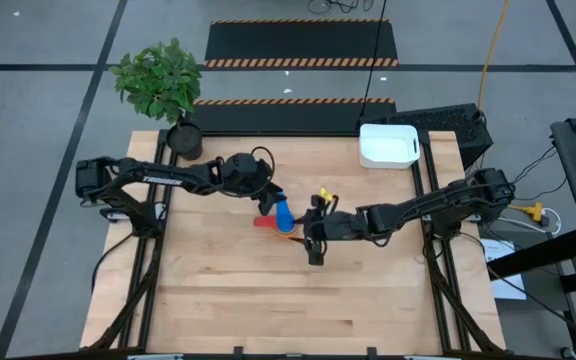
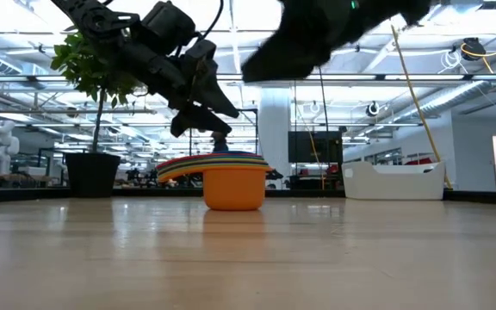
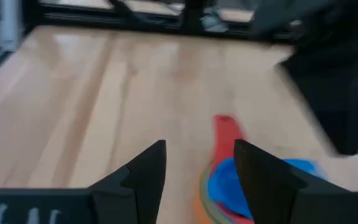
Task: Nest measuring cups in basket
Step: Stack the blue measuring cup into the red measuring cup
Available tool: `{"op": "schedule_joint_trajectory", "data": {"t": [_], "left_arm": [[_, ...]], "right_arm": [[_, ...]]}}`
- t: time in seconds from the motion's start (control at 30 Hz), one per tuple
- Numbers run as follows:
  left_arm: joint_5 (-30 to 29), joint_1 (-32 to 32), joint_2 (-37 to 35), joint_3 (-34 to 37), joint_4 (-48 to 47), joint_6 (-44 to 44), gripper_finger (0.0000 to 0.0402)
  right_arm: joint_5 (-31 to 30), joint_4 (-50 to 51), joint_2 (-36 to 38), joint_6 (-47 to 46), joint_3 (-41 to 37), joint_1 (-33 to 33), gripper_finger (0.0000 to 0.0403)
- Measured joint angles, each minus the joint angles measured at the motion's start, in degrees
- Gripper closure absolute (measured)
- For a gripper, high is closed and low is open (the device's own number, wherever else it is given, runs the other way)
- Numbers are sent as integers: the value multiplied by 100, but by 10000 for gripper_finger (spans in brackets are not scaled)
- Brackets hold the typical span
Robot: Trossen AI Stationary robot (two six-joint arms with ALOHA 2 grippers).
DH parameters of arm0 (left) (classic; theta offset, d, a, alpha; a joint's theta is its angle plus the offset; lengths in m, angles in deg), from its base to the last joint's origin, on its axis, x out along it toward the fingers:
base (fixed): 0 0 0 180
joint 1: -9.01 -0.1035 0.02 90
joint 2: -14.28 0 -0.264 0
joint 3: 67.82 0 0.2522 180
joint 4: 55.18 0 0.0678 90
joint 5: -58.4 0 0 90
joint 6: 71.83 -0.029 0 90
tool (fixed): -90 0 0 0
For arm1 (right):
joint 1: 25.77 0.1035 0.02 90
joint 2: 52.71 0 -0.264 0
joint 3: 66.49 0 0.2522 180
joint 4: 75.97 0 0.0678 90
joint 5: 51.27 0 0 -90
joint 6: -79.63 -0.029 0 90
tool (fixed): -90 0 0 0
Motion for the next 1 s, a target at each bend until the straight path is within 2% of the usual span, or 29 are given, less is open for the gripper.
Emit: {"op": "schedule_joint_trajectory", "data": {"t": [0.1, 0.23, 0.53, 1.0], "left_arm": [[-22, 22, -16, -2, -28, -19, 215], [-77, 26, -14, -2, -272, -84, 215], [-811, -28, -14, -1, -624, -373, 215], [-824, -13, -14, 0, -707, -468, 215]], "right_arm": [[398, -626, -257, -10, -272, -127, 238], [383, -1073, -555, -74, -390, -348, 262], [395, -992, -962, -262, -388, -679, 295], [389, -935, -1153, -69, -375, -770, 303]]}}
